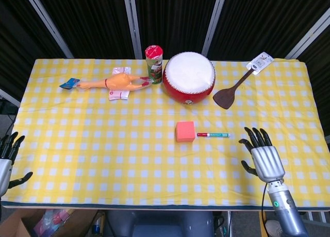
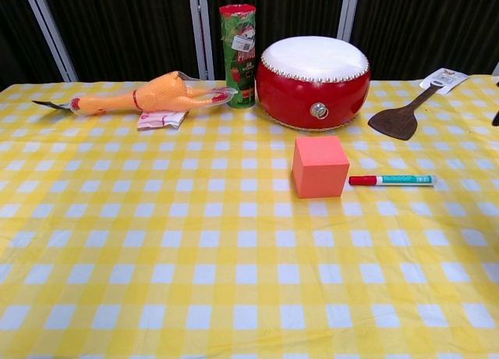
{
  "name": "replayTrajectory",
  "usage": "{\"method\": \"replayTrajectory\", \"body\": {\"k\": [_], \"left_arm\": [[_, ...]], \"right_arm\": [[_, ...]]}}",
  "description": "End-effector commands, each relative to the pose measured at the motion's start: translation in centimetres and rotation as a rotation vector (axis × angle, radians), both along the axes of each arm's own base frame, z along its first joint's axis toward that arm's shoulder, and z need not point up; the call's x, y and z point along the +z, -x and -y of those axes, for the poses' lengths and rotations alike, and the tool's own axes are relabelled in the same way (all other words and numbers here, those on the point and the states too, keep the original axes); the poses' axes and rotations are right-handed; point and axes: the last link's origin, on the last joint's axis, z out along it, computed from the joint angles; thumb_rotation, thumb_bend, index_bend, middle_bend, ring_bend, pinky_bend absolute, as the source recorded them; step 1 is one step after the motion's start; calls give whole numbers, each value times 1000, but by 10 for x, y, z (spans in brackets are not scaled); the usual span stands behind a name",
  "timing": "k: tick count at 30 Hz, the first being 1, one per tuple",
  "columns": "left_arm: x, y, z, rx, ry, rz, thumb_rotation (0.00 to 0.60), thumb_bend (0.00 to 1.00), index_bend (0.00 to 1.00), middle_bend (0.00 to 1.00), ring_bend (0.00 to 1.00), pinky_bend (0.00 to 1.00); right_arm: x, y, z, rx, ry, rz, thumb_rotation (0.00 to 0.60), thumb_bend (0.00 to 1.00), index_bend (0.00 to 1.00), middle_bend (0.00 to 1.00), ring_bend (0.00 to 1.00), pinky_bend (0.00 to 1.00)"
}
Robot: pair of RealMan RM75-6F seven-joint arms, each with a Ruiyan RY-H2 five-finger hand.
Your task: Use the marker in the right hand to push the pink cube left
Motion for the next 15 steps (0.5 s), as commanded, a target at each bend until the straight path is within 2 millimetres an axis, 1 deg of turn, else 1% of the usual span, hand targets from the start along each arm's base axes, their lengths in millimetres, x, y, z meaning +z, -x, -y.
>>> {"method": "replayTrajectory", "body": {"k": [1,7,15], "left_arm": [[1,0,0,-4,3,-6,600,0,0,0,0,0],[2,-1,2,-16,8,1,600,0,0,0,0,0],[3,0,2,-7,23,17,600,0,0,0,0,0]], "right_arm": [[-24,-22,28,-11,-21,12,600,331,337,115,0,42],[-54,-35,55,-51,-40,-22,600,331,337,115,0,42],[-78,-36,78,-112,-62,-47,600,330,344,118,0,43]]}}
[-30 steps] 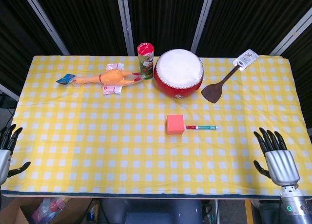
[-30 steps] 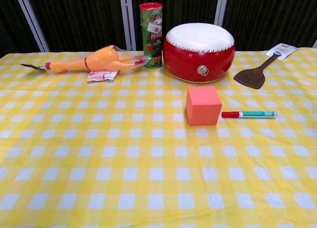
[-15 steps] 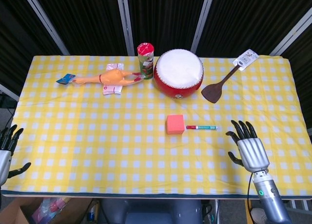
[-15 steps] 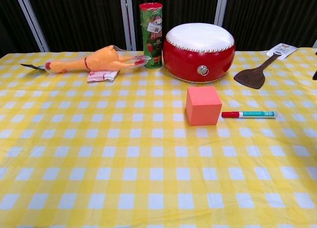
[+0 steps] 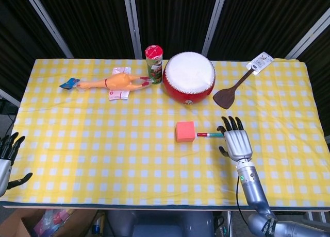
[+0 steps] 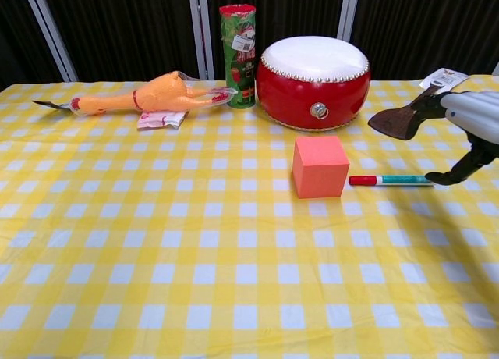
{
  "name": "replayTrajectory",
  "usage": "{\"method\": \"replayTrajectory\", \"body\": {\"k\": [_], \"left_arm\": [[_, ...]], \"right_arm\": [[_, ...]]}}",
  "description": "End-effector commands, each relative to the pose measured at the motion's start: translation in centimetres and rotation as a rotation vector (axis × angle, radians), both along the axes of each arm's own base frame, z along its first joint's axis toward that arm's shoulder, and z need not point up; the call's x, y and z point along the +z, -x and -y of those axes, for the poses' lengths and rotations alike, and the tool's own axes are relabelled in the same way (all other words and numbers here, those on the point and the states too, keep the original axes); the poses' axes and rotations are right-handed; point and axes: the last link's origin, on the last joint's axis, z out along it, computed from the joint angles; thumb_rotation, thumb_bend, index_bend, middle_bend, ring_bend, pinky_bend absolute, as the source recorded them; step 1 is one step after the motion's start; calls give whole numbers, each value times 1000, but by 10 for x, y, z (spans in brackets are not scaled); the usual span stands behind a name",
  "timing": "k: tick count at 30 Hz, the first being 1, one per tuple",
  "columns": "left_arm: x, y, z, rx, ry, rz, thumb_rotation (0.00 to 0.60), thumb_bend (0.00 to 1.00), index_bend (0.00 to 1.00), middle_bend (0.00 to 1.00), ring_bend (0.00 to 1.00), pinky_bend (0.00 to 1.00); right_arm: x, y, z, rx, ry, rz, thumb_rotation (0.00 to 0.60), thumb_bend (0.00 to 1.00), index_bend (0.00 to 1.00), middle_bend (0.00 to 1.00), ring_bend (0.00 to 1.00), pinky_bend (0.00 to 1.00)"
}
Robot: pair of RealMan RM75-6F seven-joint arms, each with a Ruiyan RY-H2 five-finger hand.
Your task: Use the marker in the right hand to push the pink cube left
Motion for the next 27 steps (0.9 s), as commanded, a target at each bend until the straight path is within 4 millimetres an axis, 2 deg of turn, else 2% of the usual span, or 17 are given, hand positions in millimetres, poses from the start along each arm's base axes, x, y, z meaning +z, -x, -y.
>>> {"method": "replayTrajectory", "body": {"k": [1,9,27], "left_arm": [[0,0,0,1,5,-1,600,0,0,0,0,0],[0,0,-2,8,10,12,600,0,0,0,0,0],[0,1,-5,18,22,30,600,0,0,0,0,0]], "right_arm": [[-10,-1,11,-22,-11,-4,600,331,349,120,0,42],[-21,4,29,-71,-20,-13,600,331,357,123,0,42],[-45,18,52,-139,-55,-26,600,330,379,135,0,42]]}}
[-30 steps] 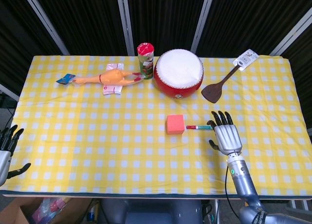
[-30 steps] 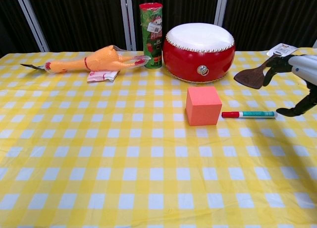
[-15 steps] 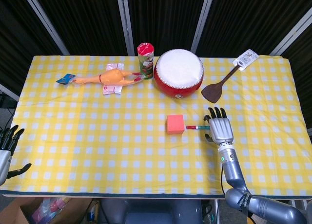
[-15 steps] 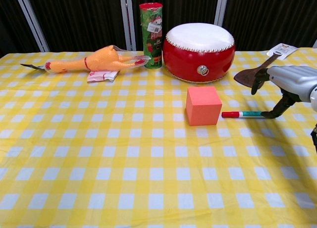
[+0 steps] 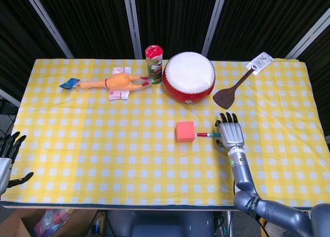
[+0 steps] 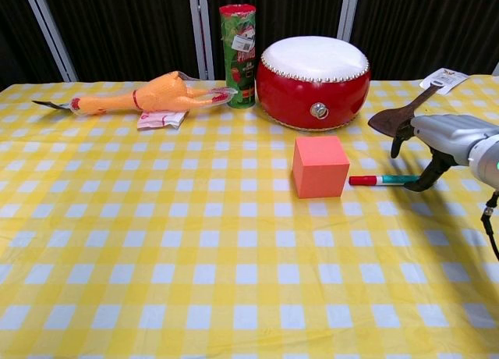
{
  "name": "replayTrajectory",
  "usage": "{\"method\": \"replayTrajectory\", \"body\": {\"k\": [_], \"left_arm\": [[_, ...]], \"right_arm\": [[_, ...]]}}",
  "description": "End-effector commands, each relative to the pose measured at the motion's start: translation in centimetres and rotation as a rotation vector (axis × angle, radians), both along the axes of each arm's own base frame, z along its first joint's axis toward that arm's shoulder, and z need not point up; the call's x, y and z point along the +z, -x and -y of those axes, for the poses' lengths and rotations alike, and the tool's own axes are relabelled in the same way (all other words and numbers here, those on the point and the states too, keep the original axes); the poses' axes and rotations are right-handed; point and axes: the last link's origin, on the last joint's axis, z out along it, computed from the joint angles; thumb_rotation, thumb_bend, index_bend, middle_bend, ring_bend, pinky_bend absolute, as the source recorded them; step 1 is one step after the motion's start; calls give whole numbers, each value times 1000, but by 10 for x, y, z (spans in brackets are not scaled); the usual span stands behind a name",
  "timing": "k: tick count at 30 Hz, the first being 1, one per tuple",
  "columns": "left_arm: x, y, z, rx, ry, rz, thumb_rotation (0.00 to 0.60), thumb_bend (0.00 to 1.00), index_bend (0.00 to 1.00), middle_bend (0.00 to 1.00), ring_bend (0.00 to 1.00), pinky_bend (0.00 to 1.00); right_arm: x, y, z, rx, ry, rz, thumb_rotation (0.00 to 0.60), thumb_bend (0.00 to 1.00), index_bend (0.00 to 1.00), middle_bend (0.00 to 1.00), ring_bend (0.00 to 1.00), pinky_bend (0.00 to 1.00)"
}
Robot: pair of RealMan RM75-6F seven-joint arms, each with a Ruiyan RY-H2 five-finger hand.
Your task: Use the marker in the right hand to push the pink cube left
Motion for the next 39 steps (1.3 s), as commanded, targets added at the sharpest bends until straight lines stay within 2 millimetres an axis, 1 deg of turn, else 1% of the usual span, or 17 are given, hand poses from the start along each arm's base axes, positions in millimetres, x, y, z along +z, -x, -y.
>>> {"method": "replayTrajectory", "body": {"k": [1,5,10,15,19,26,34,39], "left_arm": [[0,0,0,1,1,2,600,0,0,0,0,0],[0,0,-2,4,3,8,600,0,0,0,0,0],[0,0,-2,6,7,12,600,0,0,0,0,0],[0,0,-3,8,8,15,600,0,0,0,0,0],[0,0,-2,9,8,17,600,0,0,0,0,0],[0,0,-2,13,11,24,600,0,0,0,0,0],[-1,0,-2,15,10,25,600,0,0,0,0,0],[0,0,-1,15,9,27,600,0,0,0,0,0]], "right_arm": [[-6,3,3,-15,-12,3,600,331,381,135,0,42],[-13,6,6,-27,-22,1,600,331,417,148,0,42],[-17,7,8,-25,-20,6,600,339,522,191,0,42],[-22,6,7,-16,-26,14,600,430,587,209,0,42],[-21,3,6,1,-19,27,600,462,610,217,0,42],[-12,-3,3,36,-2,49,600,470,631,223,0,42],[5,-14,-1,74,21,72,600,472,631,224,0,42],[17,-14,-1,88,40,65,600,472,631,226,0,42]]}}
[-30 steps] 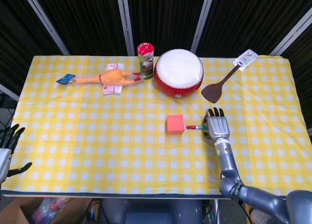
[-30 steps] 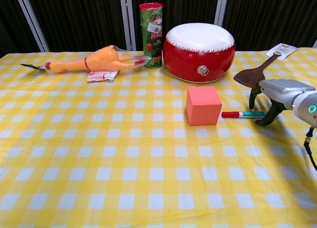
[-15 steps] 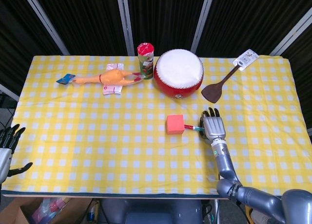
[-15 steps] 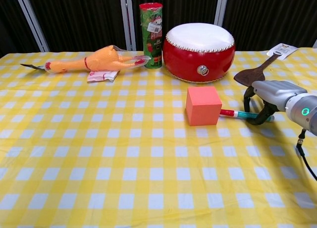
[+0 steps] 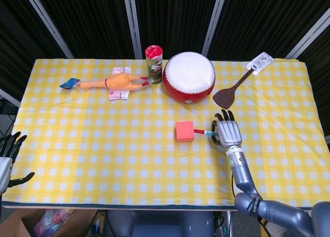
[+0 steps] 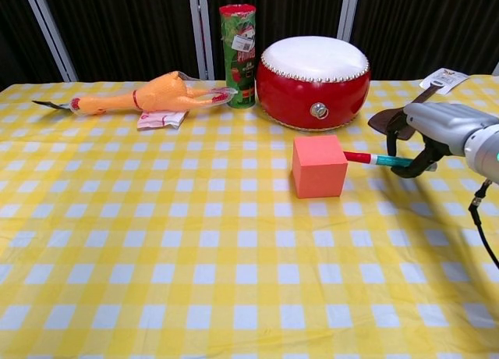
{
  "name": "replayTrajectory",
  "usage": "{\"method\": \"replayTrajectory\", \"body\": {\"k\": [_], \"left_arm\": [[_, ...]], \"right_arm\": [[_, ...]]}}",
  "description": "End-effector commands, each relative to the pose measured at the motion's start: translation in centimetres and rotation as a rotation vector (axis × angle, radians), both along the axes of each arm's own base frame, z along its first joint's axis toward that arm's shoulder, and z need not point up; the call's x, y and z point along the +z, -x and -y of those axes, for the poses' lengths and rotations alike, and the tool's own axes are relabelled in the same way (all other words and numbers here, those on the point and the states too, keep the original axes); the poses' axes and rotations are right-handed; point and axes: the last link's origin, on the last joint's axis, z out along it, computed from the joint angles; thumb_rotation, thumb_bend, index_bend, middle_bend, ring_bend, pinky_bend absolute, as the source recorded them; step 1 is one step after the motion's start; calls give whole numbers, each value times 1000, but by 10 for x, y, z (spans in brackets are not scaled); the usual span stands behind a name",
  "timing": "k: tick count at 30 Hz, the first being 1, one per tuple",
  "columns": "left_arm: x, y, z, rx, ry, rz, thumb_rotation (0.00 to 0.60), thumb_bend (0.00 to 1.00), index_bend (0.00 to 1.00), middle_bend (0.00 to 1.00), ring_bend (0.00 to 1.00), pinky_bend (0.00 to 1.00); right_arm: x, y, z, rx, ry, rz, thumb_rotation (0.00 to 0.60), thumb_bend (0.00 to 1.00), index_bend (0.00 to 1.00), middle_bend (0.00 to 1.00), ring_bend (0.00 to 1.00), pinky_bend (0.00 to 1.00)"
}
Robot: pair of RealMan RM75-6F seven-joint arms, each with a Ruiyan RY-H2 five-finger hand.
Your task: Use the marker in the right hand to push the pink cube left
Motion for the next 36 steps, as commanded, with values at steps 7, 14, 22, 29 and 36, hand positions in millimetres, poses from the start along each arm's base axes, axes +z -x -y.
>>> {"method": "replayTrajectory", "body": {"k": [7,14,22,29,36], "left_arm": [[0,0,0,0,0,0,600,0,0,0,0,0],[-1,0,0,1,5,2,600,0,0,0,0,0],[0,0,-1,2,7,7,600,0,0,0,0,0],[0,0,-1,3,17,15,600,0,0,0,0,0],[1,0,-1,5,21,25,600,0,0,0,0,0]], "right_arm": [[14,9,2,1,5,-22,600,472,631,228,0,42],[16,10,5,36,-7,-61,600,473,631,238,2,42],[7,7,11,85,-12,-133,600,472,631,240,2,42],[-5,4,15,90,-24,-161,600,472,631,241,3,42],[-13,7,20,73,-26,-184,600,472,631,246,7,42]]}}
